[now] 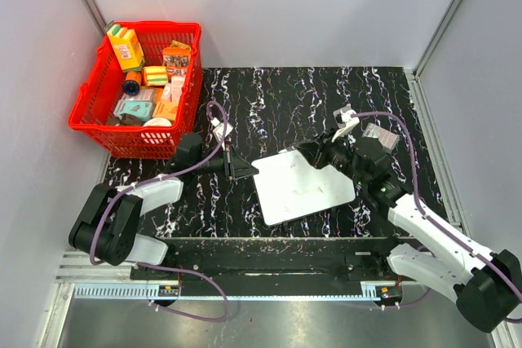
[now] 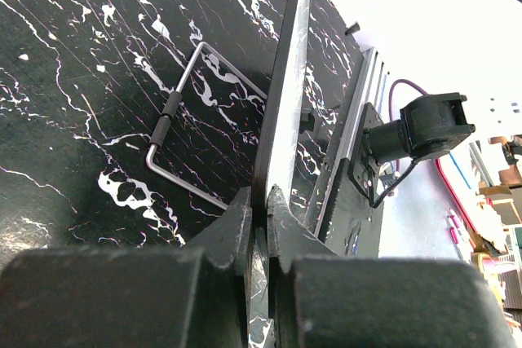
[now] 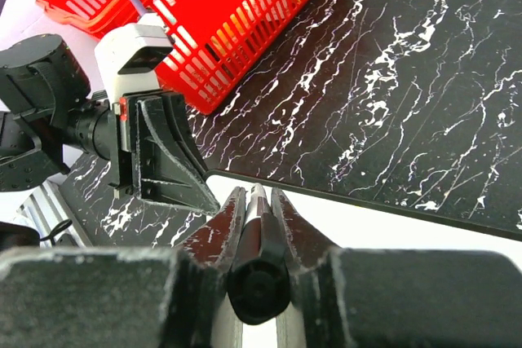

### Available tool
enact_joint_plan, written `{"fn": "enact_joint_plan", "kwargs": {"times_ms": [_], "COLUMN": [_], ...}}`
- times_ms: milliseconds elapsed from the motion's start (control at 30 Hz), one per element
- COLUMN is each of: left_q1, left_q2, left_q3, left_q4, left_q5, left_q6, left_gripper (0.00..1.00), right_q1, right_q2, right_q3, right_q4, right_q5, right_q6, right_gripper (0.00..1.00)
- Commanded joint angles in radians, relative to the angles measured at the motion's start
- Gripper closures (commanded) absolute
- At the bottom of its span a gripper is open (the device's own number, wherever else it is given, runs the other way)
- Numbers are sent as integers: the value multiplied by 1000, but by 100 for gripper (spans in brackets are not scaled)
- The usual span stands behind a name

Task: Write a sentence on the whiteboard
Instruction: Write on the whiteboard at the whiteboard stand.

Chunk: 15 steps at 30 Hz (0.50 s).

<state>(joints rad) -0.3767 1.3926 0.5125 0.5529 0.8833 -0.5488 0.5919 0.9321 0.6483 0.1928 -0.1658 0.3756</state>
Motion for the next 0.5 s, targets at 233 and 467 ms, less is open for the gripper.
{"fn": "enact_joint_plan", "kwargs": {"times_ms": [233,467], "left_q1": [-1,2], "left_q2": [0,-40], "left_q3": [-40,-55], "left_q4": [12,-22], "left_q5": [-86,-122], "left_q6": [104,130], "left_gripper": [100,100], "right_q1": [34,103], "right_q2": [-41,-53], "right_q3": [-47,-65], "right_q4": [89,132], "right_q5": [-72,-38], "right_q6": [-89,-128], "right_gripper": [100,100]}}
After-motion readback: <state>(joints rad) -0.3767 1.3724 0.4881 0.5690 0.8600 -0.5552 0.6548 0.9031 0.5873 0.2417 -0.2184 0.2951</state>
